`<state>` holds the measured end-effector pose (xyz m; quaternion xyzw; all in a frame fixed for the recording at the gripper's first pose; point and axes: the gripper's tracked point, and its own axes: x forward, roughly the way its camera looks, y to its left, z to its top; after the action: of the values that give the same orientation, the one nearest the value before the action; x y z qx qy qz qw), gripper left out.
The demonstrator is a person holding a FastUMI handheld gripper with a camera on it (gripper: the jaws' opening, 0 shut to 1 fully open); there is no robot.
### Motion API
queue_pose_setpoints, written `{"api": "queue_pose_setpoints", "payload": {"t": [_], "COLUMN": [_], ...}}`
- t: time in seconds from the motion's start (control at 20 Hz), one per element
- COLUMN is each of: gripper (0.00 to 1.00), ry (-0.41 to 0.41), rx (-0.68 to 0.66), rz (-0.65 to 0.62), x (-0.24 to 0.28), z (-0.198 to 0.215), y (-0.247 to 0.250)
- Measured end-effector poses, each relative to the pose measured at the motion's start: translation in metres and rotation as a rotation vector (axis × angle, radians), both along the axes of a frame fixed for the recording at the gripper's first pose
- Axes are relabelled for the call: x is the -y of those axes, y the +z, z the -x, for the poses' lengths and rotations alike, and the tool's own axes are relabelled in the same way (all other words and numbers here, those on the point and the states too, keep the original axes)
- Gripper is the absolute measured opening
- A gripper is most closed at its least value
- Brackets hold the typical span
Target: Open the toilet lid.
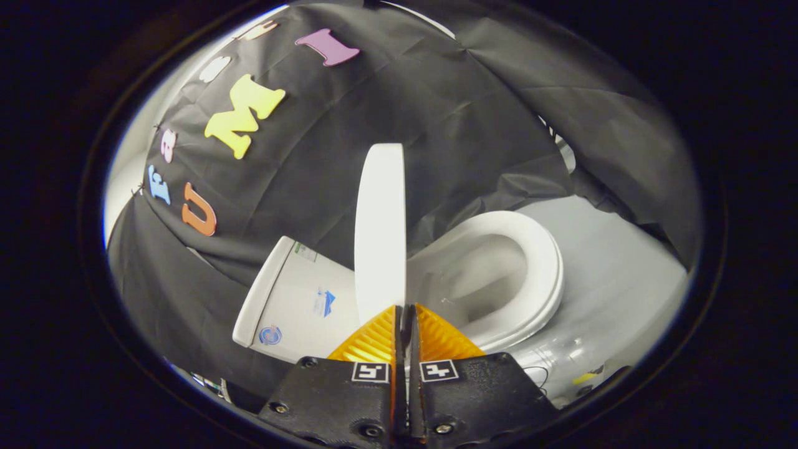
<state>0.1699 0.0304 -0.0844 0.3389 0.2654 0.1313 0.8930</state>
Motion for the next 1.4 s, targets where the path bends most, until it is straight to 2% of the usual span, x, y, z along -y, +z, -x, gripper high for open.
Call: {"api": "queue_pose_setpoints", "payload": {"t": [0.6,1.4], "gripper": [0.09,0.10], "ry": [0.020,0.067], "rx": [0.087,0.162], "rz": [0.164,0.322], "x": [-0.042,-0.111], "z": [0.005,0.013], "y": [0.032,0.068]}}
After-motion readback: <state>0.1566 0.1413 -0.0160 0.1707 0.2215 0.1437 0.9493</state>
